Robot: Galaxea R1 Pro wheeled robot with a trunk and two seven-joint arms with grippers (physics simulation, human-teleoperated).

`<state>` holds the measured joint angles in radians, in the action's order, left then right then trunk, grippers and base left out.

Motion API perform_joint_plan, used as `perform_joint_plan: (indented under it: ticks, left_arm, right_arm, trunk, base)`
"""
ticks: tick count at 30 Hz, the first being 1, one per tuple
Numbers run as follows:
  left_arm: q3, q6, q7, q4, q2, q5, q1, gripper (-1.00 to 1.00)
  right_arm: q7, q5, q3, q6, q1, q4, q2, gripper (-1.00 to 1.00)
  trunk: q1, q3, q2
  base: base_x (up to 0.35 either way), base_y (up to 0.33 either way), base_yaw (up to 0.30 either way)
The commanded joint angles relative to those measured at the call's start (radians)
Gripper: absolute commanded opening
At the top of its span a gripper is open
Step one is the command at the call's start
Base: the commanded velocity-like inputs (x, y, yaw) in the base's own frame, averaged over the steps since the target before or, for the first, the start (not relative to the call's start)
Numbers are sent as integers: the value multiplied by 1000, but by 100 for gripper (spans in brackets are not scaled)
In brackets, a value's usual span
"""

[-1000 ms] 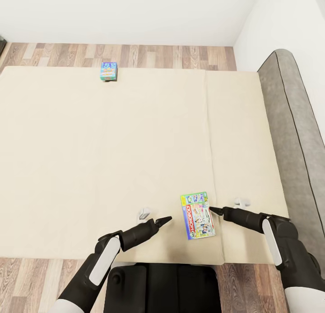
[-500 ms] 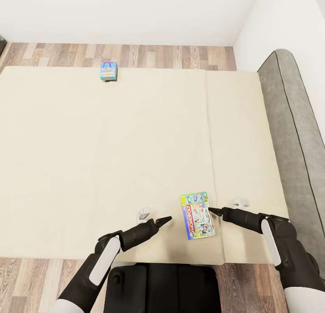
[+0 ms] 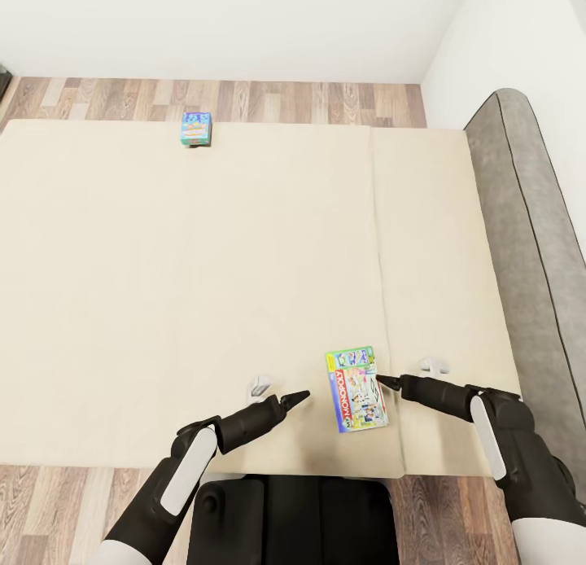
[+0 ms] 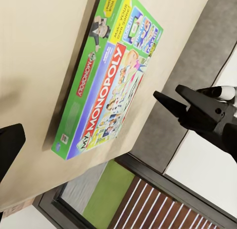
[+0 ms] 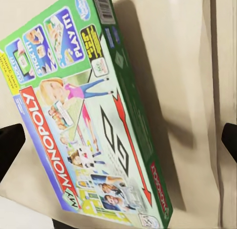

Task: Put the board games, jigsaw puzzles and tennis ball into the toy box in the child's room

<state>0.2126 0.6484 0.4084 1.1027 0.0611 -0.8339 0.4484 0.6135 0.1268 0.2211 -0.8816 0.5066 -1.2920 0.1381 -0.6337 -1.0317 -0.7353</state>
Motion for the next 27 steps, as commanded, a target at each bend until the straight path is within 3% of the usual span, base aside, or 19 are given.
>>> perform_joint_plan:
  ticks: [1,10,27]
  left_arm:
    - [-1,7,0,0,0,-5,0,100]
    - [-1,7,0,0,0,-5,0,100]
    - [-1,7,0,0,0,-5,1,100]
  right_arm:
    - [-14,9,0,-8,0,3,0,100]
    - [-100,11,-6,-4,1,65,-1,100]
    - [-140,13,-53,-1,1,97,-1,100]
  trunk:
    - [0,-1,-1]
    - [0,-1,-1]
    - [0,-1,-1]
  base:
    - [0,0,0]
    - [0,0,0]
    - [0,0,0]
